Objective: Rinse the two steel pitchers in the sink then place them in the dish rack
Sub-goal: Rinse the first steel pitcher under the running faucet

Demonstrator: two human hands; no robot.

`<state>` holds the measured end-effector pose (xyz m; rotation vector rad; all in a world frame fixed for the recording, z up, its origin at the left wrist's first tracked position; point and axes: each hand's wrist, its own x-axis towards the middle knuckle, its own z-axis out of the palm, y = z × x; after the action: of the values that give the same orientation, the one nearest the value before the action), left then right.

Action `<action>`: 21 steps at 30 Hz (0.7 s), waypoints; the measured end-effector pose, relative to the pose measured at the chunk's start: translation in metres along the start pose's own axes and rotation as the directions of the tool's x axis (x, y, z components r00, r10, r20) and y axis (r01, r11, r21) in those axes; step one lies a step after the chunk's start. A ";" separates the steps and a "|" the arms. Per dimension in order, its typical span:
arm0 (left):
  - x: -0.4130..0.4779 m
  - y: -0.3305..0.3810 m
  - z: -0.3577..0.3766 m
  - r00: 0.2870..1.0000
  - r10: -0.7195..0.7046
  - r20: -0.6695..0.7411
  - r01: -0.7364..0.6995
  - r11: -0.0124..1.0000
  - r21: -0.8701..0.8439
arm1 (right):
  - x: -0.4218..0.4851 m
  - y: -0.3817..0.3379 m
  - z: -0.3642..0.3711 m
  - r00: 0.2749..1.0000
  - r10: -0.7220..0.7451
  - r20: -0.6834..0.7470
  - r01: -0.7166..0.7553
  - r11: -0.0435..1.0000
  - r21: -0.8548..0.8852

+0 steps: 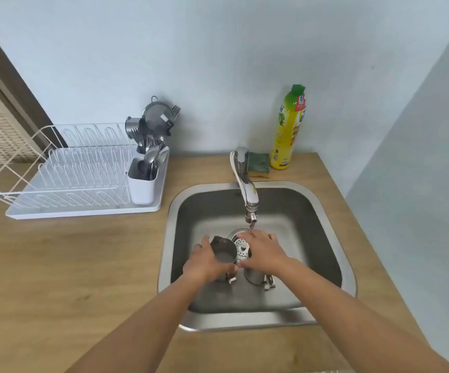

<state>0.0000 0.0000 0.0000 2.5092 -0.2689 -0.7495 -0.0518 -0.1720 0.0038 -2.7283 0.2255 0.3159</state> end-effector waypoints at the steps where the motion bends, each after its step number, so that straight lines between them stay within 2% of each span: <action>1: 0.002 0.001 0.003 1.000 -0.020 0.015 0.021 1.000 -0.006 | 0.004 0.000 0.002 0.999 -0.023 0.042 0.024 1.000 -0.019; 6: 0.011 -0.009 0.015 0.998 -0.060 0.027 0.062 0.995 -0.082 | 0.023 0.005 0.015 0.982 -0.079 0.174 0.096 0.991 -0.096; 9: 0.018 -0.011 0.014 0.997 -0.061 0.038 0.066 0.989 -0.131 | 0.029 0.010 0.017 0.980 -0.097 0.172 0.119 0.985 -0.126; 13: 0.025 -0.009 0.010 0.994 -0.041 0.098 0.051 0.994 -0.101 | 0.038 0.017 0.021 0.978 -0.118 0.173 0.141 0.982 -0.125; 19: 0.039 -0.015 0.006 0.987 0.114 0.116 -0.090 0.977 -0.193 | 0.042 0.022 0.012 0.976 -0.133 0.174 0.144 0.988 -0.051; 21: 0.043 -0.023 0.009 0.990 0.091 0.108 -0.066 0.973 -0.223 | 0.044 0.026 0.014 0.977 -0.140 0.163 0.148 0.988 -0.039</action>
<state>0.0312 0.0017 -0.0382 2.2381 -0.3070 -0.8475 -0.0170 -0.1952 -0.0287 -2.7327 -0.0247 0.5019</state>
